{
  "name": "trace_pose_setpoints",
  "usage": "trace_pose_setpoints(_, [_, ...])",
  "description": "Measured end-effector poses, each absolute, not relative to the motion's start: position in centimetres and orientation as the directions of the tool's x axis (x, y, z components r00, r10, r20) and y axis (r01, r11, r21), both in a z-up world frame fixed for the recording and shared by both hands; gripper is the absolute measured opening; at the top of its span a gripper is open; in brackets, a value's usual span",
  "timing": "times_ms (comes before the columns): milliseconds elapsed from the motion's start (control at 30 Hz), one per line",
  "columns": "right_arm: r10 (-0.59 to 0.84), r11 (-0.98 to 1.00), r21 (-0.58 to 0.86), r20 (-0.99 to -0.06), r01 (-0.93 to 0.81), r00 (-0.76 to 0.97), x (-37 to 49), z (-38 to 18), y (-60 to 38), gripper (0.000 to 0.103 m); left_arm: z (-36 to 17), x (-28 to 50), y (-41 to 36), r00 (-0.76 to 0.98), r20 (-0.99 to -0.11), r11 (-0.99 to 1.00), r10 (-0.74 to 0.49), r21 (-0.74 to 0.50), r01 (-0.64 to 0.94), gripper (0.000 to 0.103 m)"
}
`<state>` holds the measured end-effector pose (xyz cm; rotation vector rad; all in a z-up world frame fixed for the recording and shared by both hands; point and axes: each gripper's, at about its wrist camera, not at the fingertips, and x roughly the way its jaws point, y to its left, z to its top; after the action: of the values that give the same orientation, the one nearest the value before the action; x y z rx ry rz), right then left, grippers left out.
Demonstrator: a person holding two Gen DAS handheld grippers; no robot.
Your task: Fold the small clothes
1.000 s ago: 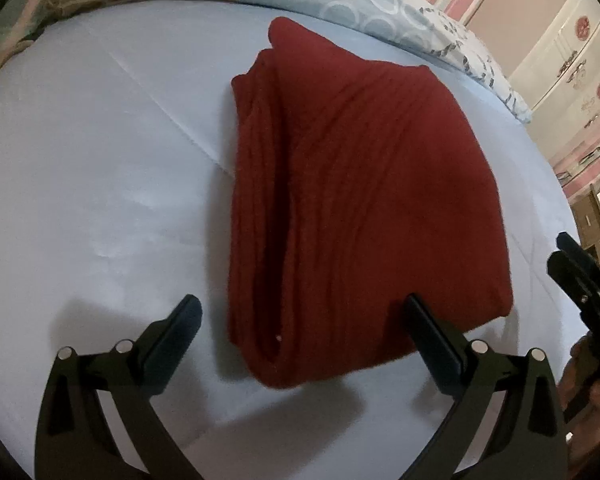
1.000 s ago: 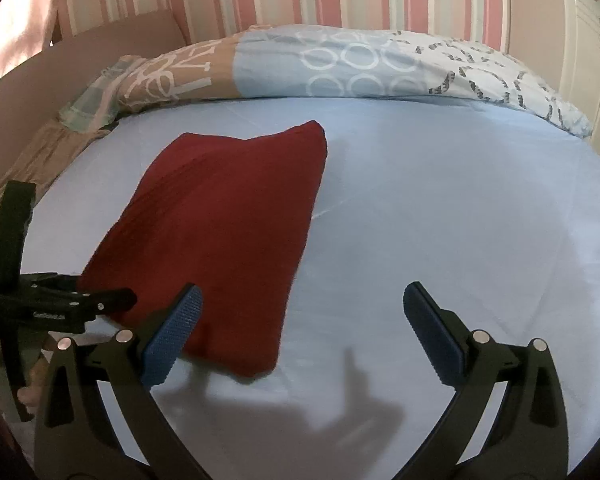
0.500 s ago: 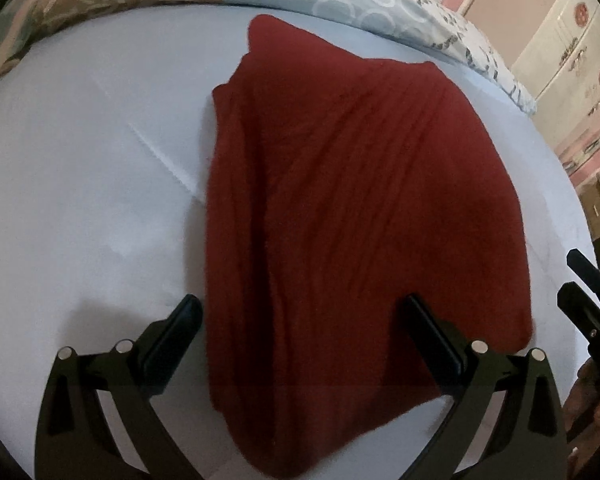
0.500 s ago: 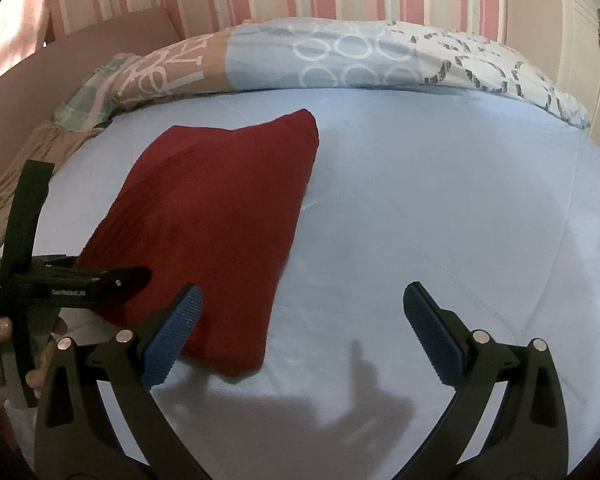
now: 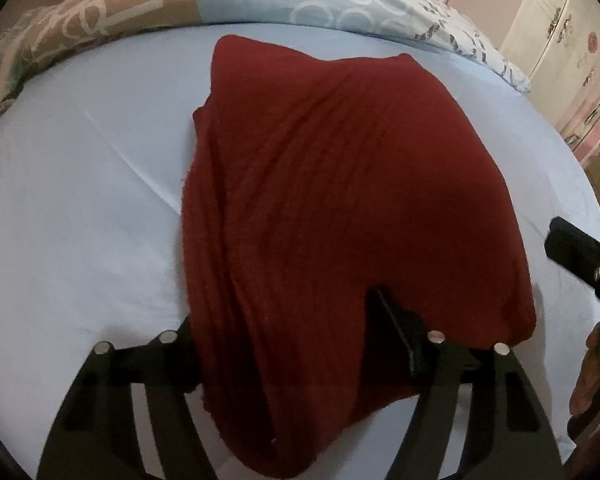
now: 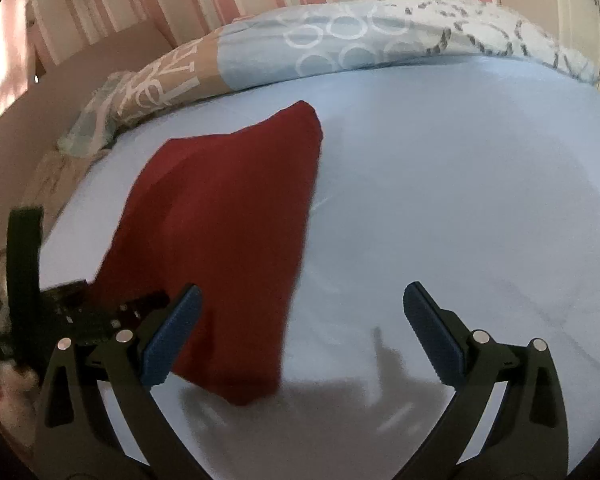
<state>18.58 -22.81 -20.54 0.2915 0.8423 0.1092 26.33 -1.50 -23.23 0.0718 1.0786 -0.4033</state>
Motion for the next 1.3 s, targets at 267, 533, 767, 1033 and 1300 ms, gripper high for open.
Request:
trace_pose_setpoints(267, [0.281,0.938,0.347,-0.725,-0.020,0.629,20.2,-22.0,-20.4,0.098,-22.6,26.9,-2.1,0.401,-0.877,0.926,-0.265,-0.116,0.358,0.070])
trace_pose_setpoints(533, [0.287,0.938,0.348,-0.781,0.004,0.554,21.4,-25.1,-19.1,0.084,-22.4,26.8,-2.2,0.399,-0.884,0.925,-0.244,-0.088,0.371,0.070])
trace_pose_setpoints(767, [0.254,0.951,0.308,-0.804,0.011,0.538,21.9,-25.0,-18.0,0.080,-22.5,27.0,-2.5,0.402,-0.887,0.929,-0.227,-0.073,0.363,0.070])
trace_pose_setpoints(1033, [0.326,0.932,0.361,-0.795,-0.032,0.512,22.0,-24.9,-18.4,0.051,-22.7,27.3,-1.5,0.390,-0.879,0.918,-0.275,-0.120,0.377,0.066])
trace_pose_setpoints(1300, [0.346,0.923,0.383,-0.798,-0.028,0.494,23.1,-24.8,-18.8,0.061,-22.8,27.2,-1.3,0.393,-0.879,0.912,-0.272,-0.105,0.396,0.066])
